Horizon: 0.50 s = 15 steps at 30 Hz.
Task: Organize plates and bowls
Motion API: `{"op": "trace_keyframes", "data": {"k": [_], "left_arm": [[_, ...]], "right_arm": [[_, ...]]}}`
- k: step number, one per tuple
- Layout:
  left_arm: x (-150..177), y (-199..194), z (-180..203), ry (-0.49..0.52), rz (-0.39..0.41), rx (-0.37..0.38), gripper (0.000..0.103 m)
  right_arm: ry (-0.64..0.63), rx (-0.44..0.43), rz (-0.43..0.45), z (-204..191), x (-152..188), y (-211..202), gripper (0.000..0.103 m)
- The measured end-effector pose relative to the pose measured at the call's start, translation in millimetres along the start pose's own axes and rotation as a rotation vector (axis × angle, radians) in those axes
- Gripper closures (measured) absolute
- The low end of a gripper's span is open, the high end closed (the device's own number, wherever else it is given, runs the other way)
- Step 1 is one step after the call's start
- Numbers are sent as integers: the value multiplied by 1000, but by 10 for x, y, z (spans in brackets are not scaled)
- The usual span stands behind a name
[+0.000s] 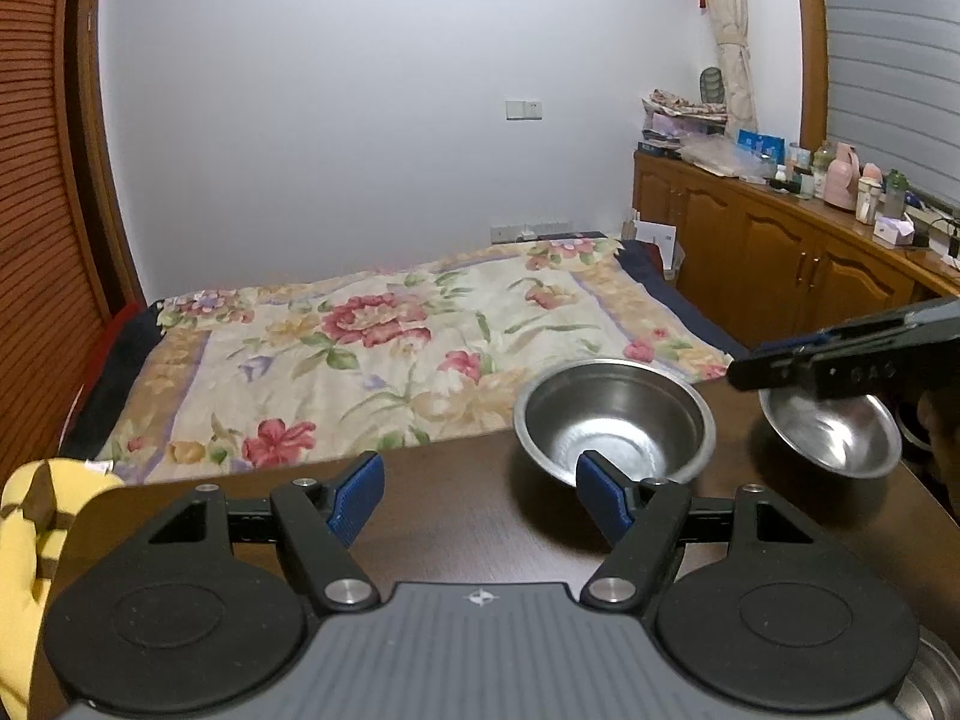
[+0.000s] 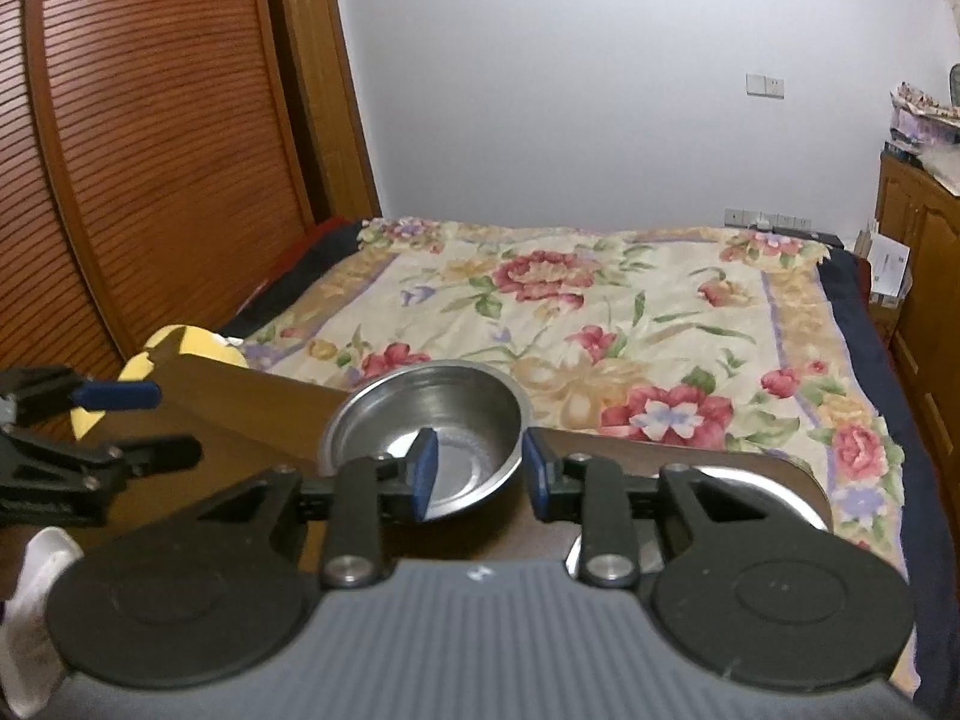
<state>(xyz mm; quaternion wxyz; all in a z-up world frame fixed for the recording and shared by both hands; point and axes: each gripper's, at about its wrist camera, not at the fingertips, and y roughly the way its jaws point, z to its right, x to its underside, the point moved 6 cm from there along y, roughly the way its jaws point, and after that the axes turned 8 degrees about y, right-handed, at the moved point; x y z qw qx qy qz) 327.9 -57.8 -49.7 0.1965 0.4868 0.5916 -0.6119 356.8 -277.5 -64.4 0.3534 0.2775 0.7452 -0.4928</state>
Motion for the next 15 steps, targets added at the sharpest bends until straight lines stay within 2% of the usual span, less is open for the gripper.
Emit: {"op": "trace_keyframes", "data": {"k": [3,5,10,15], "left_arm": [[-89,105,-13,19,2,8,30],[-132,217,-3,26,-7,23,30],[-160,523,84,27,-50,83,36],[-123,722,162,36,-89,120,37]], "right_arm": [[10,1,-30,32,-18,134,68],[16,4,-47,46,-26,212,63],[21,17,-92,74,-1,369,63],[10,19,-126,61,12,458,63]]}}
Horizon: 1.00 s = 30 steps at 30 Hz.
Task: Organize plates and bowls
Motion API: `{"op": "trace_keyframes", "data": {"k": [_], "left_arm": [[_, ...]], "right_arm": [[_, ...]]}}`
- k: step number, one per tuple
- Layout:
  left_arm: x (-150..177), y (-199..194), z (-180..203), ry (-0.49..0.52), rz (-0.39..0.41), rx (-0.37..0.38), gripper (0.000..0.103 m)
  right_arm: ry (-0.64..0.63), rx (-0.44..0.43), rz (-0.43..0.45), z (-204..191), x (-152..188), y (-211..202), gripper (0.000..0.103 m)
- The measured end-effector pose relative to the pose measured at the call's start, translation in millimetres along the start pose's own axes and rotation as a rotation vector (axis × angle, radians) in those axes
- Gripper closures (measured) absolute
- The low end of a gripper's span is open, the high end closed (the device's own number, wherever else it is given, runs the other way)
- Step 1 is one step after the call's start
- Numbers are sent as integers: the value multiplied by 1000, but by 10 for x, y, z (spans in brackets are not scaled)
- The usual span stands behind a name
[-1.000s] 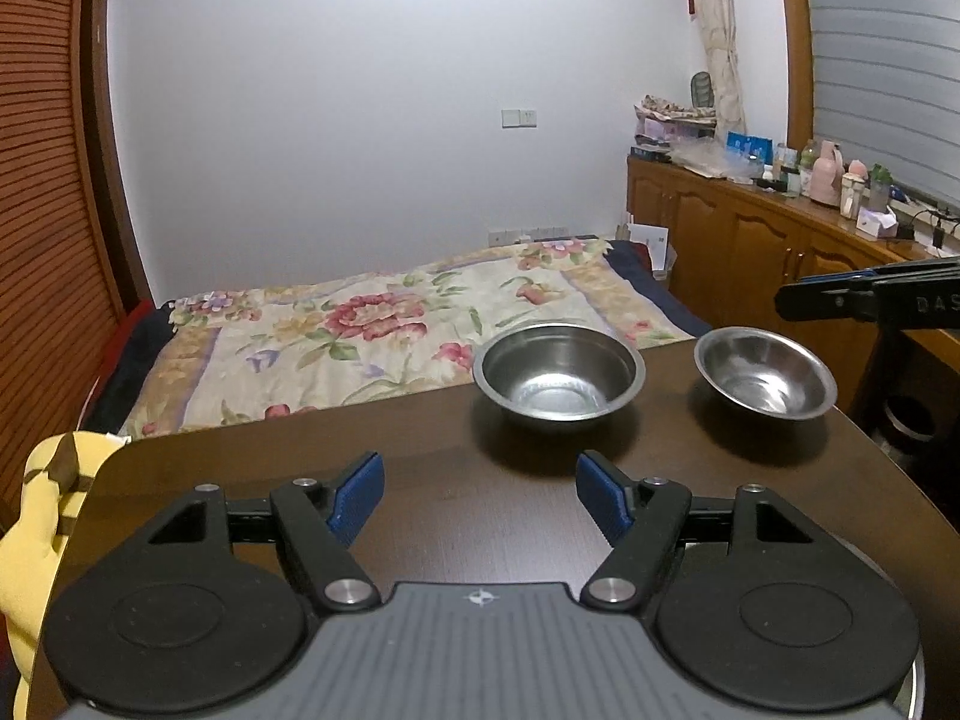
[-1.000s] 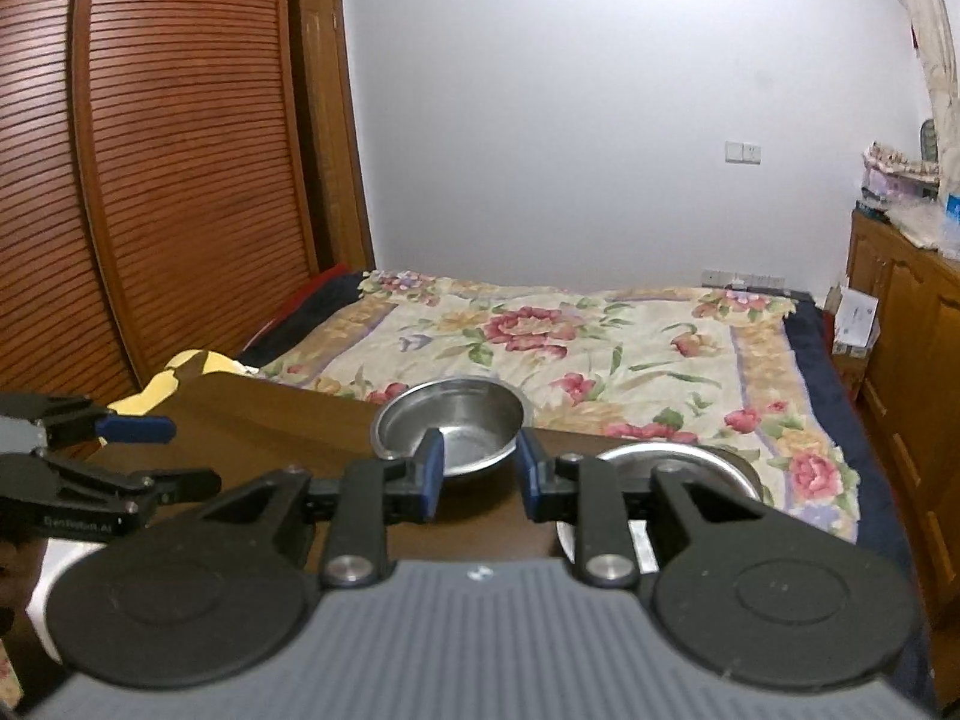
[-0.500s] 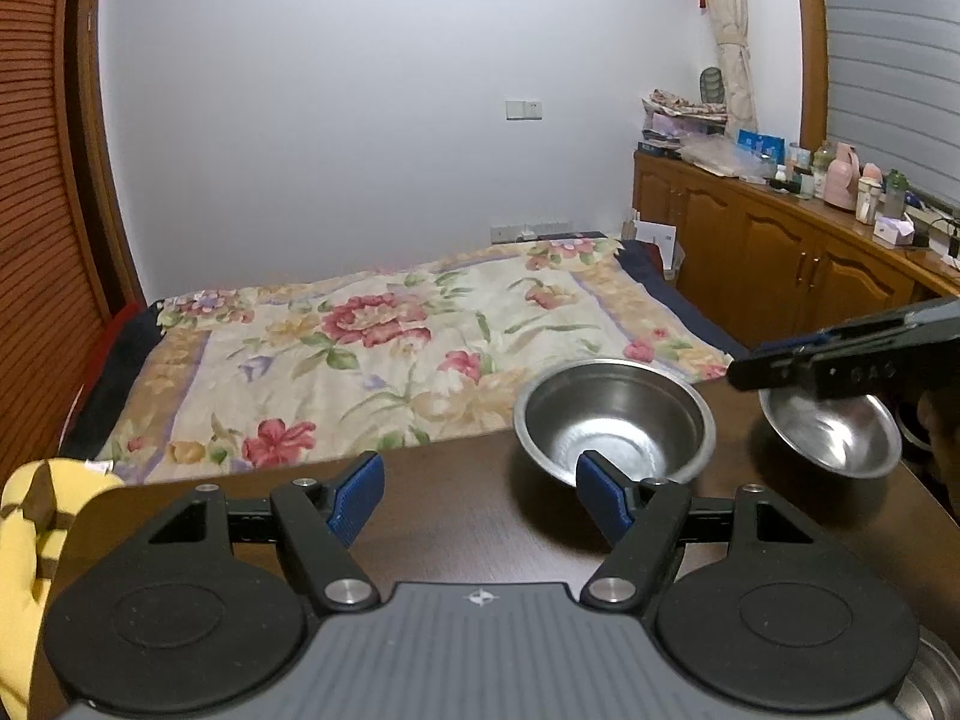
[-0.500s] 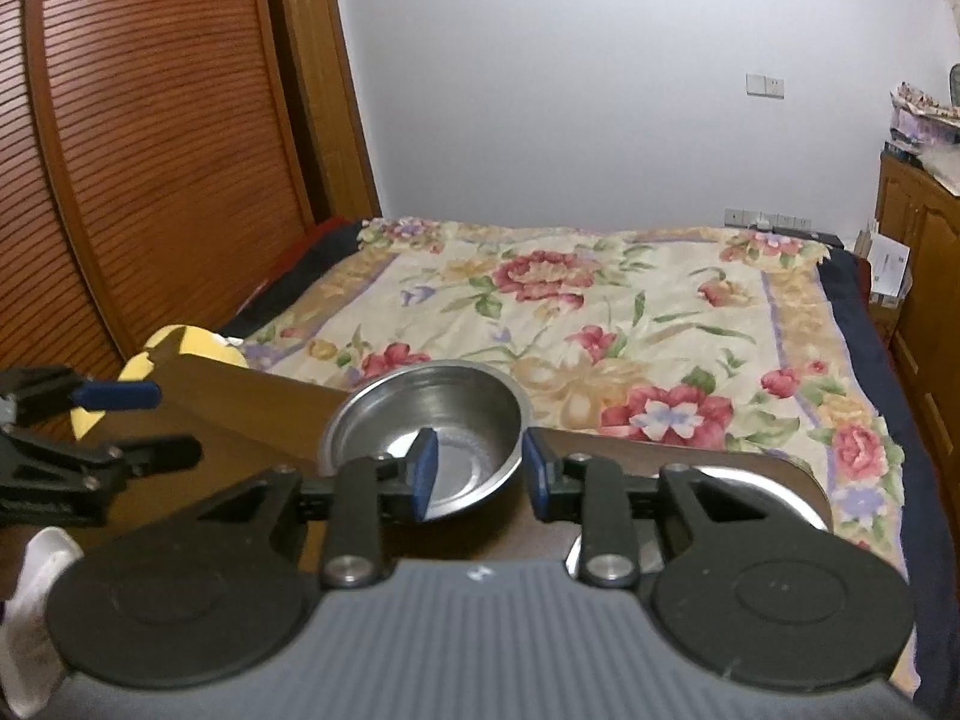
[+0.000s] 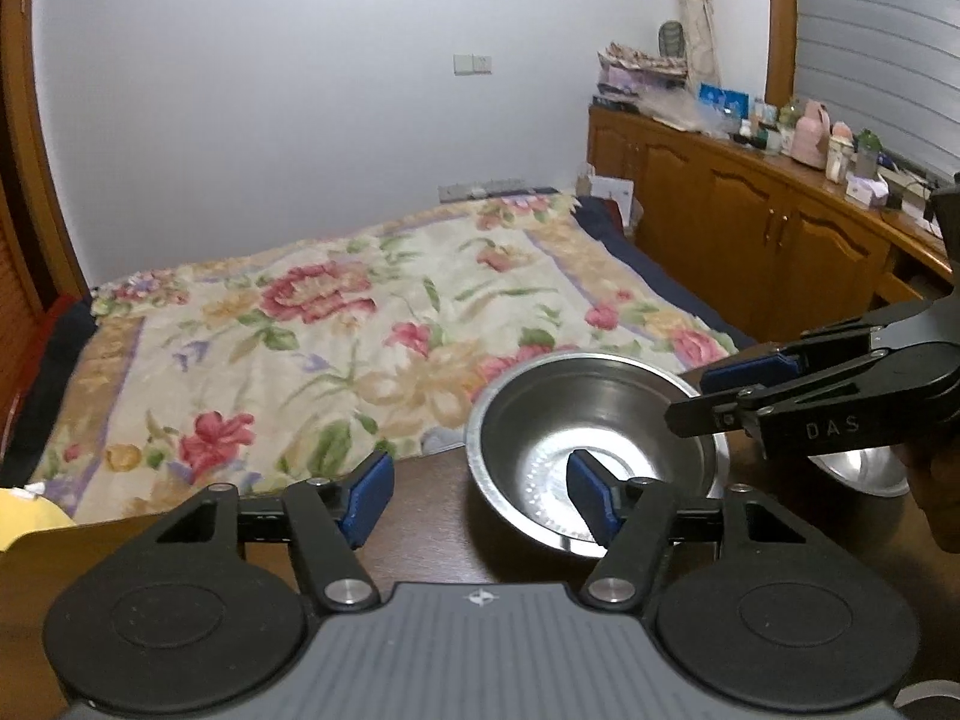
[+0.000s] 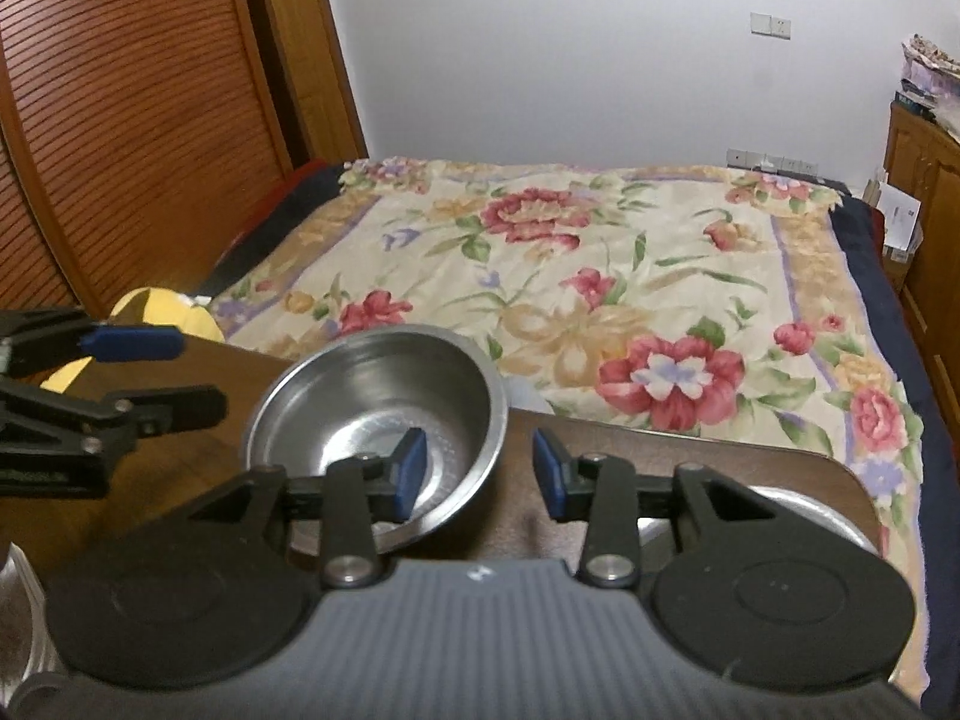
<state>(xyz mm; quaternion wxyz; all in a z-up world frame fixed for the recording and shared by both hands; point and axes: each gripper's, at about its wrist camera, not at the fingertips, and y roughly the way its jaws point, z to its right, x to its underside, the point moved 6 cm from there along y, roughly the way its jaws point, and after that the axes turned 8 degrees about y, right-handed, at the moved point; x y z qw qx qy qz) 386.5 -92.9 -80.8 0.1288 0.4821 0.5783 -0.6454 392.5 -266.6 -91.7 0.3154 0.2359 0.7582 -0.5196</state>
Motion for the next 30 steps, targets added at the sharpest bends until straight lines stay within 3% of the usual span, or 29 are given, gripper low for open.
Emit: {"op": "trace_keyframes", "data": {"k": [2,10,13,16,30], "left_arm": [[18,80,7,-1,-19,11,37],[96,298,-9,-56,-83,63,54],[127,306,-7,-73,-89,88,57],[148,296,-10,-87,-96,106,73],[31,-58,78,-80,-43,110,74]], "right_arm": [[-8,-1,-11,-14,6,28,63],[-5,-13,-68,-26,42,163,63],[8,-30,-82,-34,57,177,69],[23,-48,-89,-50,63,177,74],[46,-79,-57,-113,38,-103,78]]}}
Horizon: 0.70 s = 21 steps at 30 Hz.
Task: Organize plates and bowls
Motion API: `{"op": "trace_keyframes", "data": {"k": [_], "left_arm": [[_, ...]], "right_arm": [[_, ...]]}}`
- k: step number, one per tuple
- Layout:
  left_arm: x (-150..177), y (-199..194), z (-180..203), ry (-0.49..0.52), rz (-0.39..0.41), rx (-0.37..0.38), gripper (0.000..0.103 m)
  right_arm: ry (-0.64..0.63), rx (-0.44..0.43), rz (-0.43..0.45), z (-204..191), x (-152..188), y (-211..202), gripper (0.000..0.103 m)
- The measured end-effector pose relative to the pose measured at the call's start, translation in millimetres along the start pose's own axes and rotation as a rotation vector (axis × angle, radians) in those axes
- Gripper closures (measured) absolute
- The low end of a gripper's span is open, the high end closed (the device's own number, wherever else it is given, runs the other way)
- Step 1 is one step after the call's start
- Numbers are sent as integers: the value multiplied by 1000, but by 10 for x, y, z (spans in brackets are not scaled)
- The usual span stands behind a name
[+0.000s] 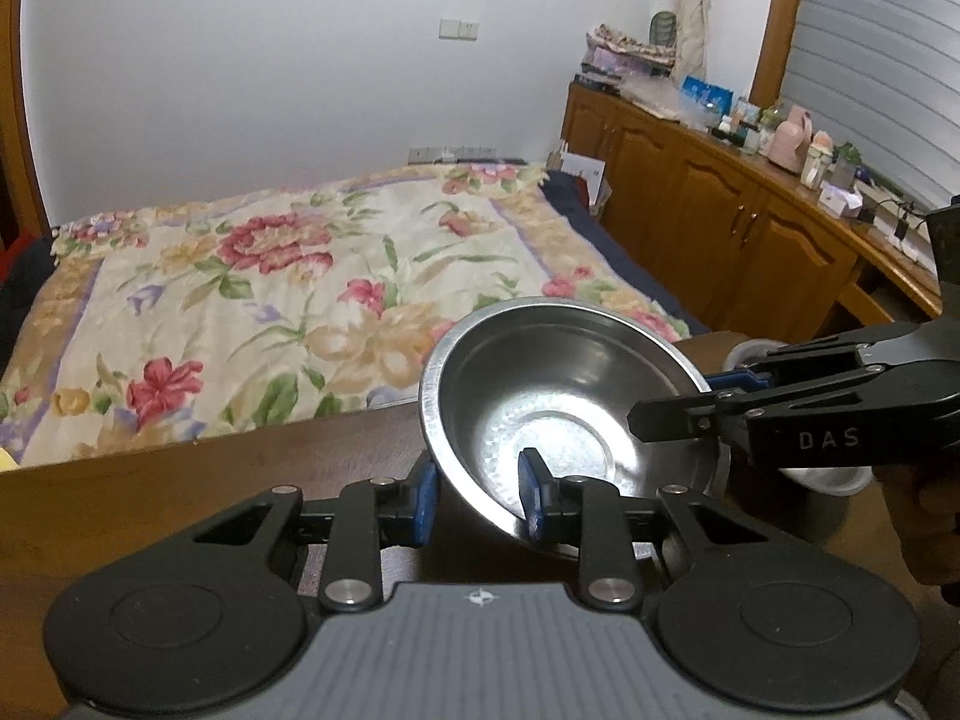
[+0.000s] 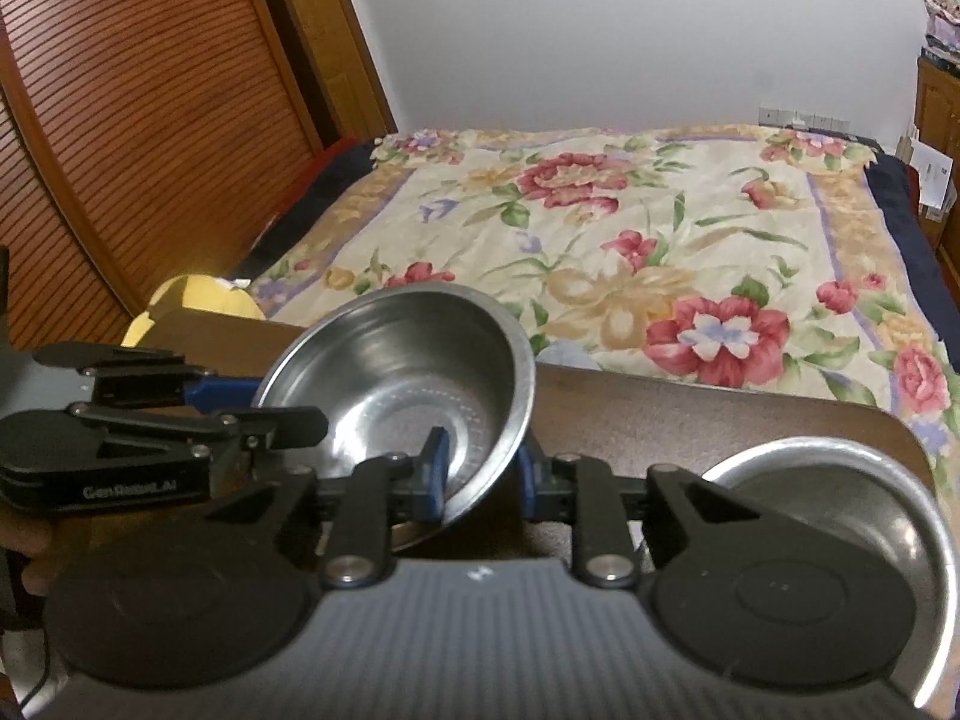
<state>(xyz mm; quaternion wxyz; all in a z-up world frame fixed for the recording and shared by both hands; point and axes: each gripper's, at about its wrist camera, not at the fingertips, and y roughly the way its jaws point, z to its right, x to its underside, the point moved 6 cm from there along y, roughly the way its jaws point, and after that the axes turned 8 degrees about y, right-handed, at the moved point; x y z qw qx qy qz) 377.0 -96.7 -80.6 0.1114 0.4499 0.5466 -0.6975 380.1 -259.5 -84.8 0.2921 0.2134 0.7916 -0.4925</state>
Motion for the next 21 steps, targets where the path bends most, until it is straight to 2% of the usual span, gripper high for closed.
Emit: {"op": "trace_keyframes", "data": {"k": [10,21], "left_arm": [[-14,-353,184,27,48,6,73],[186,-676,397,54,69,28,73]], "right_arm": [[-7,14,44,-62,9,-301,78],[-6,20,49,-121,218,-569,78]]}}
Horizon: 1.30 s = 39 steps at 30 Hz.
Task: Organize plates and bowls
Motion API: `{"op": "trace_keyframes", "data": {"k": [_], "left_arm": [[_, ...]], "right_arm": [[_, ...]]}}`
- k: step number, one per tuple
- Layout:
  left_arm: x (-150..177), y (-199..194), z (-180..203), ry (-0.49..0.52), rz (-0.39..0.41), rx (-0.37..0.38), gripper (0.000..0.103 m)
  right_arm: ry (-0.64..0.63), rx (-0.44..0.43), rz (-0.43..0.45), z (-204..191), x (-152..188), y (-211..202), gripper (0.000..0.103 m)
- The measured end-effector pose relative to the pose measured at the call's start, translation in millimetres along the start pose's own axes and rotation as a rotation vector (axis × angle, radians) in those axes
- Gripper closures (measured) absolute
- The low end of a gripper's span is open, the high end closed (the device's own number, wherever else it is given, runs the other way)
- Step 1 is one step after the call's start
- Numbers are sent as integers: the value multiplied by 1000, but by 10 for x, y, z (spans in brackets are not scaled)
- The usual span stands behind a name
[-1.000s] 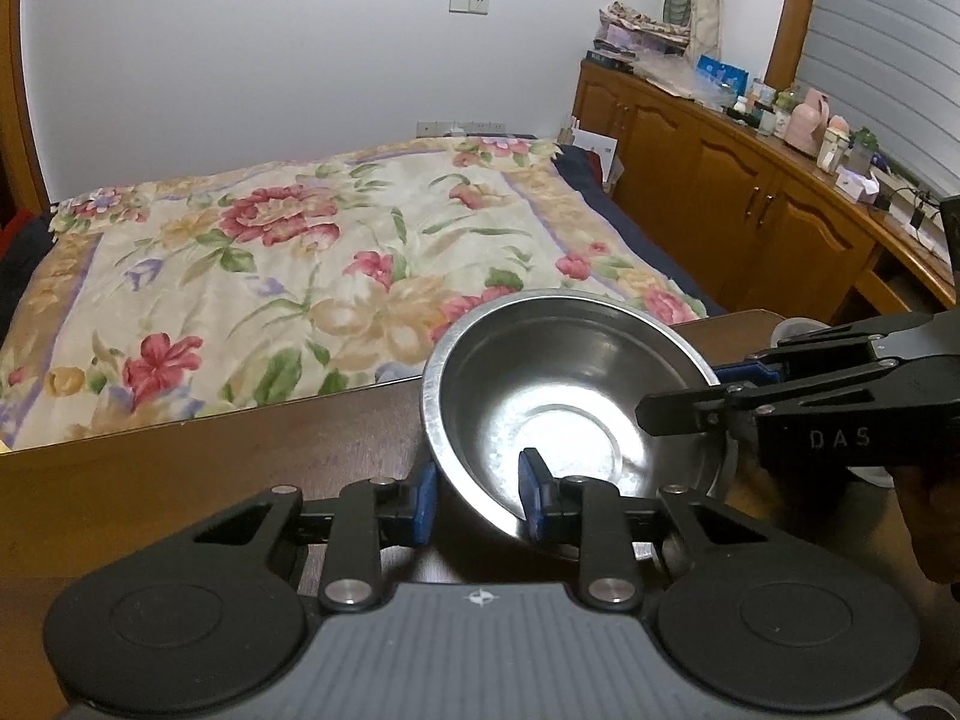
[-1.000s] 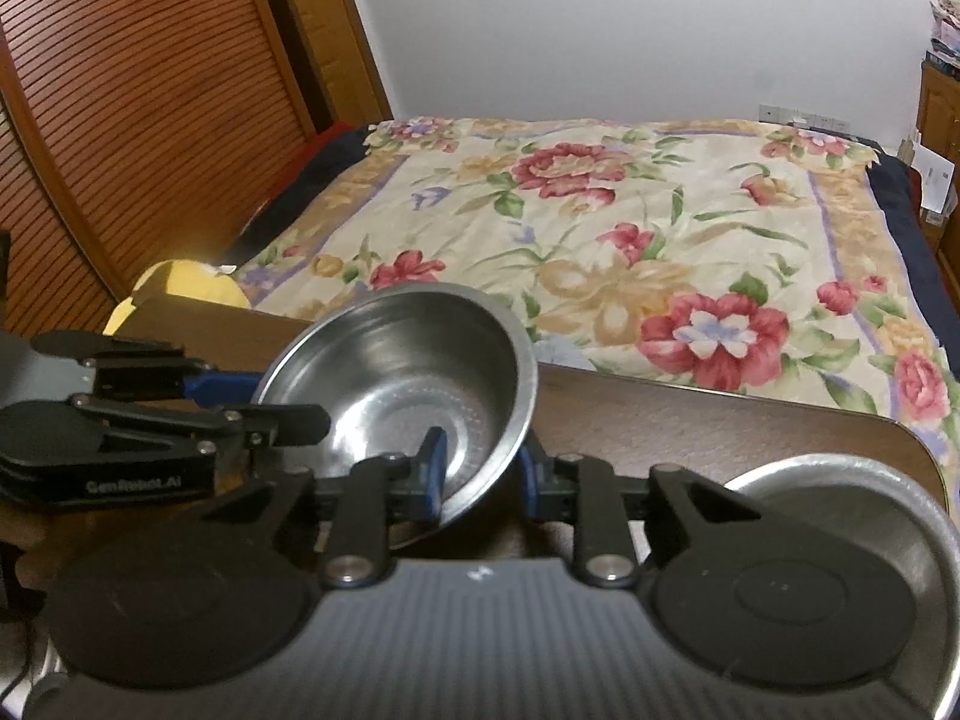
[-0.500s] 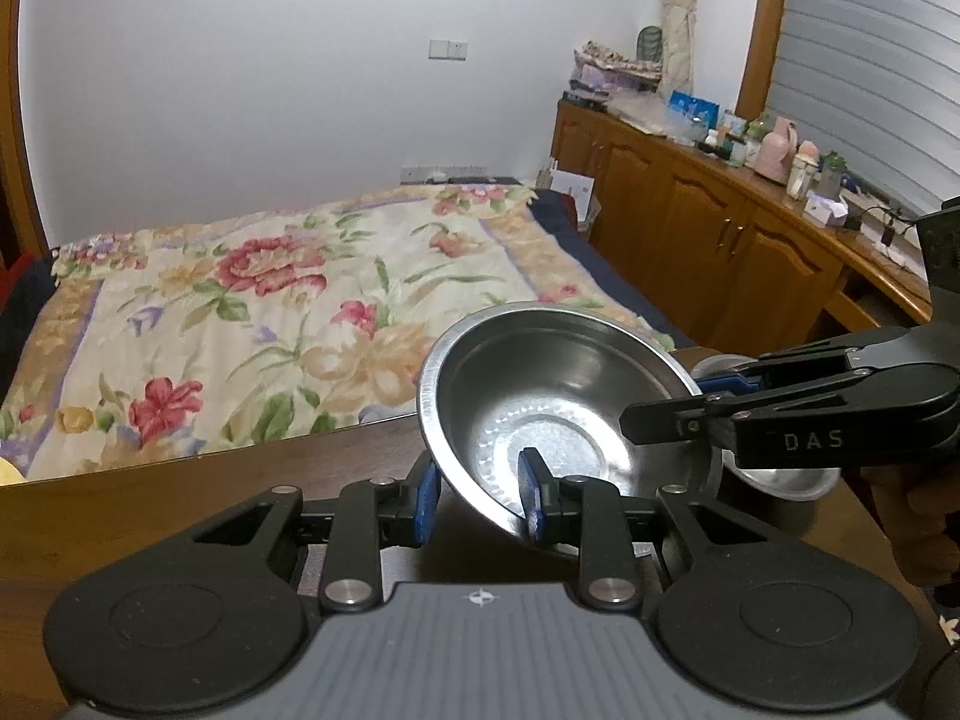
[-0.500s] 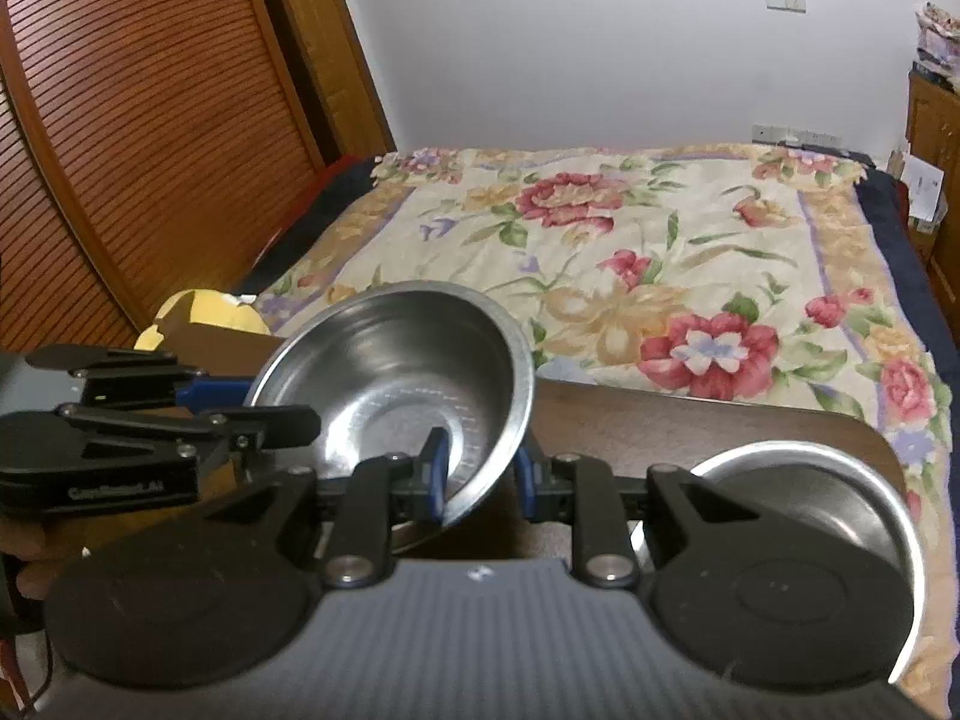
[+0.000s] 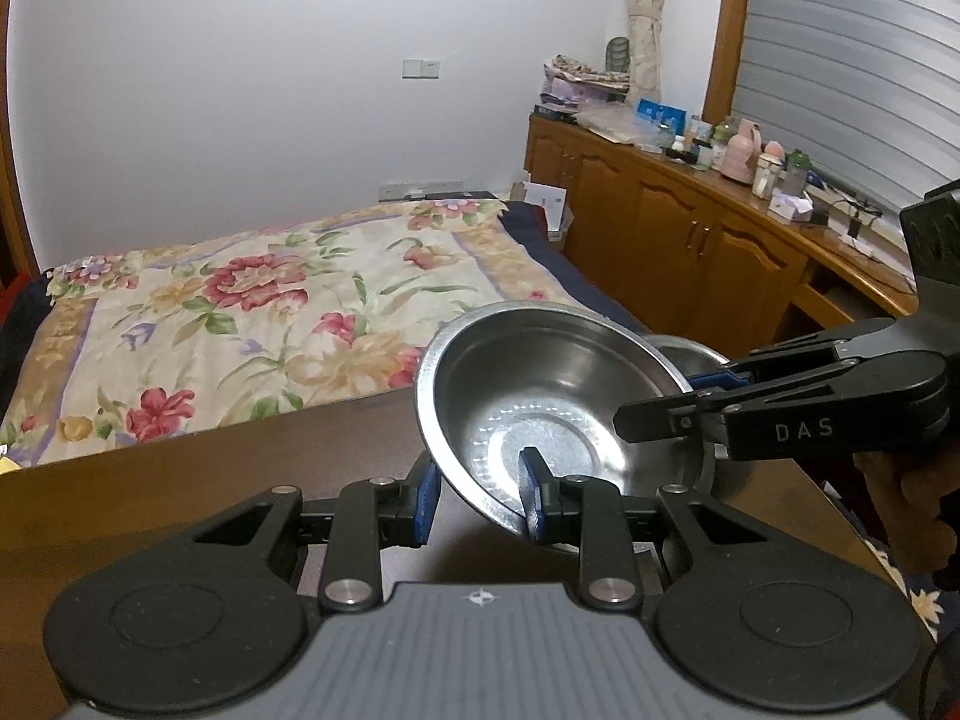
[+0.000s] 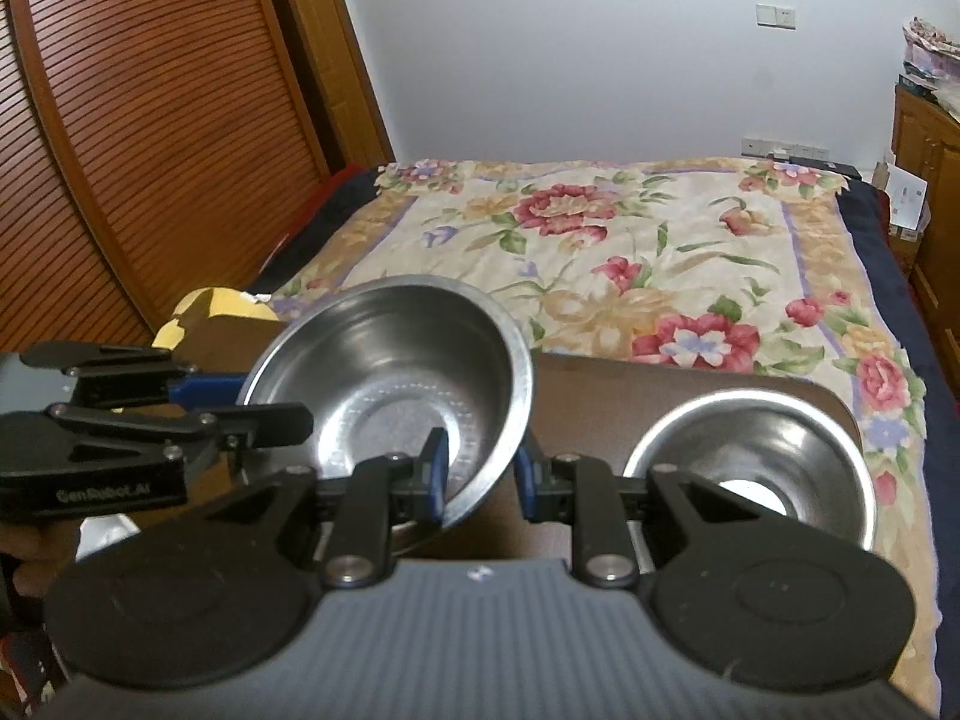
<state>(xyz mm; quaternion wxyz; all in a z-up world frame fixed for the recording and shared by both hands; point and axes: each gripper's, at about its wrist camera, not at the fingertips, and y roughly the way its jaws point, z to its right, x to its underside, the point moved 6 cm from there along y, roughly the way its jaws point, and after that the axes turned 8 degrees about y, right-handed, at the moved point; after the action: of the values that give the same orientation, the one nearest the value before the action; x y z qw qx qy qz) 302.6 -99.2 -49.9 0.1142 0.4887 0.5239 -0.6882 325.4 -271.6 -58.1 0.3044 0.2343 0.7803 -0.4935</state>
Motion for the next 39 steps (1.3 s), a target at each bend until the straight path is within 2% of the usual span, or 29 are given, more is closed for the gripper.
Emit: {"op": "trace_keyframes", "data": {"k": [11,25,39], "left_arm": [[324,-270,184,10,12,30,72],[536,-608,256,21,33,43,72],[871,-752,499,38,27,82,72]], "right_arm": [[0,0,-19,-110,360,-184,78],[-36,-44,-4,-362,553,-438,78],[-16,-69,-14,-342,959,-579,78]]}}
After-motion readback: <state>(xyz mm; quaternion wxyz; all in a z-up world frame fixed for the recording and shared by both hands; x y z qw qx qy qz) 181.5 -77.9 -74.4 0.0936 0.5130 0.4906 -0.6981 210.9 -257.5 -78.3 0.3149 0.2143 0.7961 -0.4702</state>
